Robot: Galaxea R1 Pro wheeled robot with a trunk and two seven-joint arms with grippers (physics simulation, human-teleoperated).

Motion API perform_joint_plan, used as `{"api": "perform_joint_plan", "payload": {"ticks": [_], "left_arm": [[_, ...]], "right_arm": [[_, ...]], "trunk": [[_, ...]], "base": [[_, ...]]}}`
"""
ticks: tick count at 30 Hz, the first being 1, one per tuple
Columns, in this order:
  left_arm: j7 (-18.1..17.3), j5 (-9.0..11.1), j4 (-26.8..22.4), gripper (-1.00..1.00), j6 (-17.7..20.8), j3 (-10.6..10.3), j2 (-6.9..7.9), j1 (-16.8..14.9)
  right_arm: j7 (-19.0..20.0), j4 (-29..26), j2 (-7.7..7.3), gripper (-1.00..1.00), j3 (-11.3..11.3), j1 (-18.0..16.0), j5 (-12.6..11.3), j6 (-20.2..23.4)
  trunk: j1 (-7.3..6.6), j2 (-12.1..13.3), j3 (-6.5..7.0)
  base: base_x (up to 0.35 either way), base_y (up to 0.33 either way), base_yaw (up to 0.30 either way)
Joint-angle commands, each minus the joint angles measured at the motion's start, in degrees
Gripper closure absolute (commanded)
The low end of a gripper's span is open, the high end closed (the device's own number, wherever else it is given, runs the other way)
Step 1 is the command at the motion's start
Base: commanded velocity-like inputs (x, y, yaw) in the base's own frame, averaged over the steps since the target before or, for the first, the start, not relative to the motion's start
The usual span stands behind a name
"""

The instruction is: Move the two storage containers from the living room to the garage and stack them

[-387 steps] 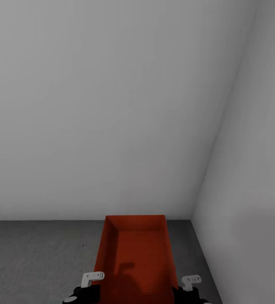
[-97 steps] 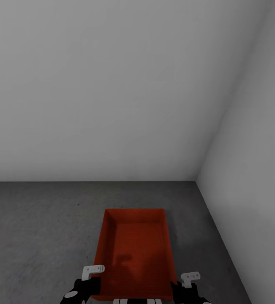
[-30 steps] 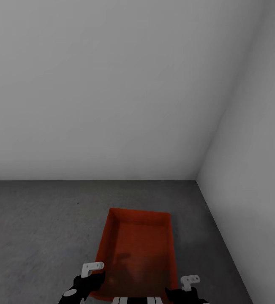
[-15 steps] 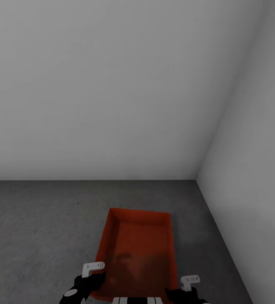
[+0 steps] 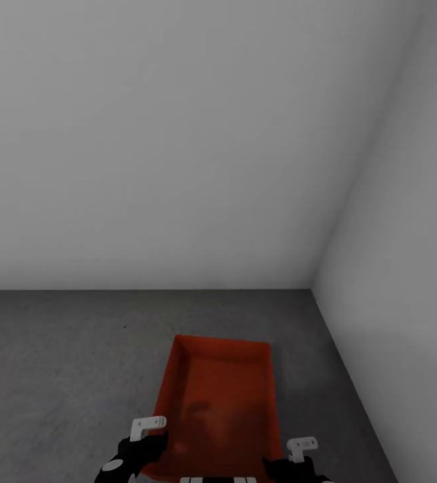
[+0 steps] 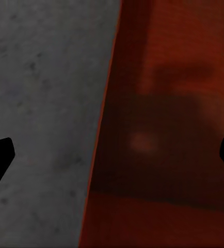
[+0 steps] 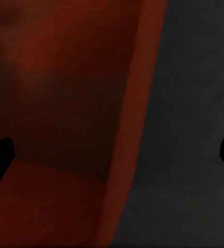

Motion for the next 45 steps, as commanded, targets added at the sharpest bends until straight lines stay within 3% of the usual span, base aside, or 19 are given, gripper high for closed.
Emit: {"api": "perform_joint_plan", "payload": {"ticks": [1,45], "left_arm": [[0.03,-0.09,-0.11,-1.0,0.36,0.16,-0.06,0.0],[0.03,-0.07,-0.11,-1.0,0.33,0.16,-0.16,0.0]], "right_arm": [[0.03,0.07,-0.04,-1.0,0.34,-0.03,-0.6,-0.2],[-0.04,0.07,-0.04,-1.0,0.34,-0.02,-0.6,-0.14]], "trunk": [[-0.24,0.4,0.14],[-9.9,18.05,8.04]], "base": [[0.0,0.0,0.0],[0.0,0.0,0.0]]}}
